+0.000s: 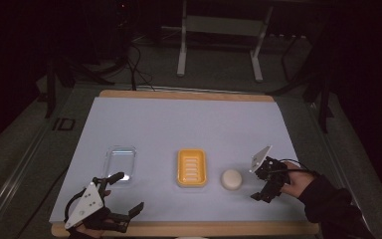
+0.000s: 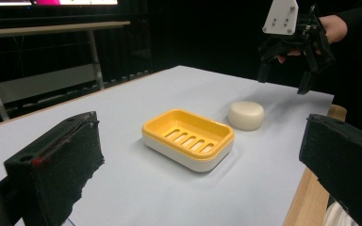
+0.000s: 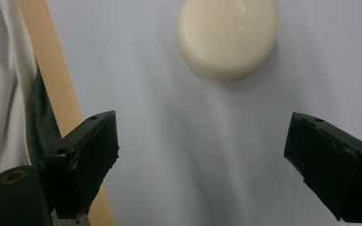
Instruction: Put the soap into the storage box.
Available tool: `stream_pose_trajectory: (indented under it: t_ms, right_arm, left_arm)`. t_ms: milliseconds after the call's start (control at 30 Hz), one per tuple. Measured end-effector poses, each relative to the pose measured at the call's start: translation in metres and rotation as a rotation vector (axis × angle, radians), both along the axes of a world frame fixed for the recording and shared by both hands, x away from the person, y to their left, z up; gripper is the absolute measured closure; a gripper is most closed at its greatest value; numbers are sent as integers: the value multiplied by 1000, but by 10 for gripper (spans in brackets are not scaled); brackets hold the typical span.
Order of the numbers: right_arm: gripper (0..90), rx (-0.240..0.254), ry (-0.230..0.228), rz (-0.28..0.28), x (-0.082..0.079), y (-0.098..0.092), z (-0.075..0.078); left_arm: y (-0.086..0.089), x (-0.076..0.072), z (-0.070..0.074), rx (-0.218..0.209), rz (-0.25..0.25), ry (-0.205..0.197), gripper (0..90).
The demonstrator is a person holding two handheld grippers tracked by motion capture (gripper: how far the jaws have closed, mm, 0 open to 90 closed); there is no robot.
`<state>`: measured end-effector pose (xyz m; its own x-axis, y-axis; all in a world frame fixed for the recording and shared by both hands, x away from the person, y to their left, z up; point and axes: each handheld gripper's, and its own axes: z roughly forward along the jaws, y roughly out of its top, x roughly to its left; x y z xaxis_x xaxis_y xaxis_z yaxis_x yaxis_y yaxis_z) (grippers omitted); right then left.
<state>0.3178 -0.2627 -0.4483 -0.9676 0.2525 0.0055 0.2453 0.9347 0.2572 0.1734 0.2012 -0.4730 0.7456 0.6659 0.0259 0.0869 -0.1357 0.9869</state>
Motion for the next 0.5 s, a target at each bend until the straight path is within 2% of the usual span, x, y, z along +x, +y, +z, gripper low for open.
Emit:
stream_pose_trajectory:
  t_ms: [133, 233, 367, 500]
  right_arm:
    - [103, -23, 32, -11, 3, -1, -2]
    - [103, -49, 75, -7, 4, -1, -5]
    - [103, -62, 74, 1, 5, -1, -7]
    - [103, -70, 99, 9, 6, 1, -6]
  left_arm:
    - [0, 0, 0, 0, -2, 2, 1]
    - [0, 0, 0, -1, -3, 3, 1]
    - [-1, 0, -1, 0, -5, 5, 1]
    - [-1, 0, 0, 1, -7, 7, 1]
